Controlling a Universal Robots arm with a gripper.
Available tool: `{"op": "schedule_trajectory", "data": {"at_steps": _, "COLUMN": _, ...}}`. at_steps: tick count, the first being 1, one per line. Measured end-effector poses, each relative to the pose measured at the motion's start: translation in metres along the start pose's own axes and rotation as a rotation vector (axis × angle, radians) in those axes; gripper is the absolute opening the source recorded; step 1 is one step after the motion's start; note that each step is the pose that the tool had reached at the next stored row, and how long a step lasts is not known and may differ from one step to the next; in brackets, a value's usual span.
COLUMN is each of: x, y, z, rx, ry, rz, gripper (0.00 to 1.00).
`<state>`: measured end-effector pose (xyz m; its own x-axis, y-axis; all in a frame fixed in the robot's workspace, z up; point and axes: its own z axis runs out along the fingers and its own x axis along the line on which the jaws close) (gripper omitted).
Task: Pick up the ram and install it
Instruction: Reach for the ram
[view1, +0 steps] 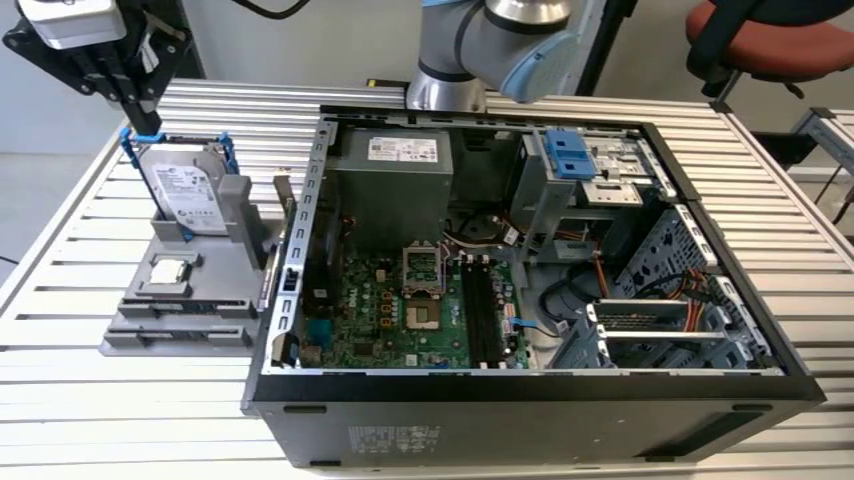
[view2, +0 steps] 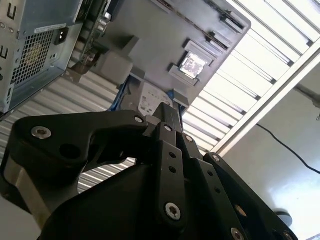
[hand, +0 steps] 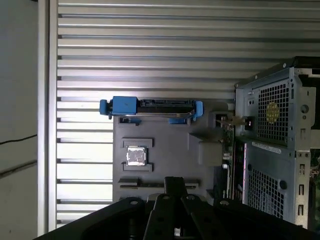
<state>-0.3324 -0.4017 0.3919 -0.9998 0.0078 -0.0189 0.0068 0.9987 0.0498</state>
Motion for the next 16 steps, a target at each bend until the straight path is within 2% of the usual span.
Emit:
{"op": "schedule_trajectory", "data": {"at_steps": 9, "x": 0.002, "y": -0.0163, "z": 0.0004, "rx": 0.0003, "ry": -0.0007, "rz": 0.014, "gripper": 0.0}}
{"op": "schedule_trajectory", "data": {"at_steps": 16, "x": 0.0026, "y": -0.035, "z": -0.0001, "rx": 0.0004, "ry": -0.0009, "rz": 0.02, "gripper": 0.0}}
